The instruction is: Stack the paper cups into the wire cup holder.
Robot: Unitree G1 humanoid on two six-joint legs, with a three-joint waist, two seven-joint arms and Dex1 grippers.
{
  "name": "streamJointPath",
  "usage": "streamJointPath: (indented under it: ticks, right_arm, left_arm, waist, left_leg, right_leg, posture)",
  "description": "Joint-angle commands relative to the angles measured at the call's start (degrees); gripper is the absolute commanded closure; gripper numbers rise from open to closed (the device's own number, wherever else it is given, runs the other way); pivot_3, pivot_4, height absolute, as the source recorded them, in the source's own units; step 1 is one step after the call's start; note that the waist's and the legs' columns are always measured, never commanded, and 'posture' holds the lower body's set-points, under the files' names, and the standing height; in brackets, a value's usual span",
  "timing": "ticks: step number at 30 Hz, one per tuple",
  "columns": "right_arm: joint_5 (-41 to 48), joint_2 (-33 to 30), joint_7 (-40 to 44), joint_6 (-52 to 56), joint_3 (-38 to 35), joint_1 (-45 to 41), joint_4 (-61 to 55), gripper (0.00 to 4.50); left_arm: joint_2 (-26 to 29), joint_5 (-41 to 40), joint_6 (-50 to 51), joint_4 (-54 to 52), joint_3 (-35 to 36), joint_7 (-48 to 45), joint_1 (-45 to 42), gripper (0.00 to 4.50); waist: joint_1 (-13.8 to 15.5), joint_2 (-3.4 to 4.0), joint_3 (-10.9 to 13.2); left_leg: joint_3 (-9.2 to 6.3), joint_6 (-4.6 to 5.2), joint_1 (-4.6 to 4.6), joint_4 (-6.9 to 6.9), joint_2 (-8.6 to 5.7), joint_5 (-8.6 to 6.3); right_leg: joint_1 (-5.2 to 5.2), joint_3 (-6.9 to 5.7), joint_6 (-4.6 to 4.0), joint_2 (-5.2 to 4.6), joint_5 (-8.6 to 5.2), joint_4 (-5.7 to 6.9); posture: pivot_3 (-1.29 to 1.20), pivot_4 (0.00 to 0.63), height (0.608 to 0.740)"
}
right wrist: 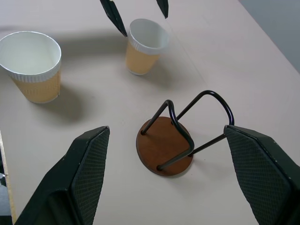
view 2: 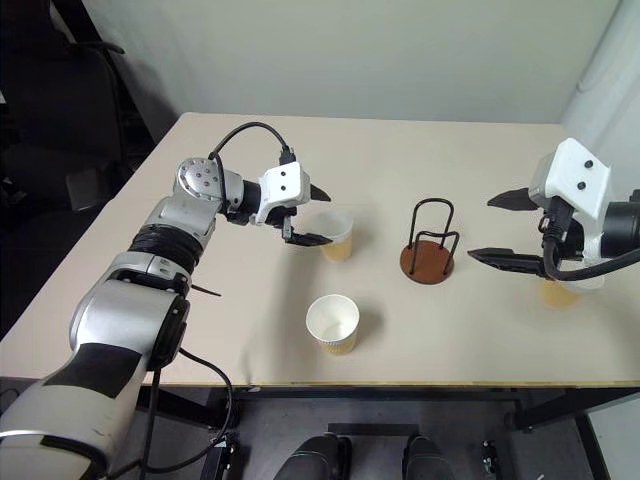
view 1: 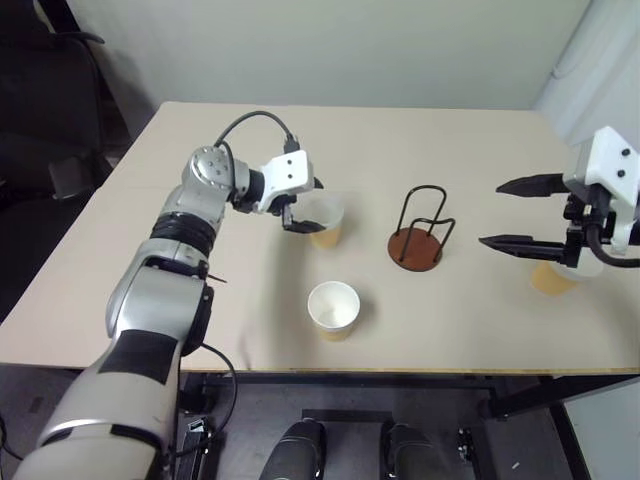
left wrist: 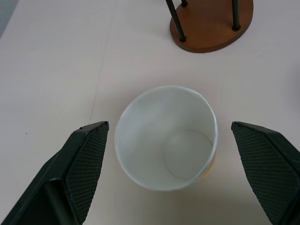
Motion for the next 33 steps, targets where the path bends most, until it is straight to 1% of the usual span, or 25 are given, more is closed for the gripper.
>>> streamJointPath:
  ticks: [1,6,13,22,25,33]
  right_arm:
    - [-0.08,-0.20,-0.49,-1.01,0.27,-1.51,-0.96,0.56]
    - [-0.18,-0.32,-0.29,-1.17,0.74,-1.57,-0.78,0.56]
    - [0.05,-0.85,0.20,-0.91,0.84,-2.39,-0.17,0.56]
    - [0.53,-1.77,1.88,-0.27,0.71,-2.96,0.75,0.56]
    - [0.81,-2.54,2.69,-0.01,0.48,-2.88,1.07,0.56]
    - [0.73,-3.62,3.63,-0.14,0.99,-4.19,2.23,0.56]
  left_arm:
    - [-0.20,1.14,-0.80,0.23,-0.18,0.35,-3.21,0.00]
    - [-0.56,2.34,-1.52,0.38,-0.88,0.11,-4.63,0.00]
    - [0.02,4.99,-3.07,0.89,-2.77,-0.19,-4.48,0.00]
    - [1.24,11.91,-6.13,2.25,-7.58,4.86,-8.34,0.00]
    - [0.99,12.77,-6.66,2.39,-8.04,5.83,-9.13,0.00]
    - [0.23,13.36,-7.35,2.47,-8.34,4.69,-8.95,0.00]
  waist:
    - [0.01,0.00,0.00]
    - [0.13,0.00,0.00]
    - [0.05,0.00,0.00]
    - [0.14,0.00,0.00]
    - [0.19,0.00,0.00]
    - [0.04,0.00,0.00]
  left_leg:
    - [0.02,0.00,0.00,0.01,-0.02,0.00]
    - [-0.01,0.06,-0.05,0.12,-0.01,-0.03]
    - [0.01,0.06,-0.06,0.17,-0.02,-0.07]
    - [-0.06,0.07,-0.15,0.31,-0.05,-0.10]
    - [-0.01,0.07,-0.15,0.29,-0.07,-0.13]
    - [0.01,0.00,-0.15,0.28,-0.01,-0.21]
  right_leg:
    - [0.00,-0.03,0.00,0.04,0.00,0.00]
    - [0.02,0.00,0.01,-0.03,0.01,-0.02]
    - [0.00,-0.02,0.02,0.06,0.01,0.00]
    - [-0.01,-0.04,0.02,0.05,0.01,0.00]
    - [-0.02,-0.05,0.02,0.05,0.00,-0.01]
    - [-0.09,0.00,-0.03,0.08,-0.03,0.01]
  posture:
    - [0.00,0.150,0.740]
    - [0.00,0.150,0.740]
    - [0.00,0.150,0.740]
    - [0.00,0.150,0.740]
    - [0.00,0.150,0.740]
    - [0.00,0.150,0.740]
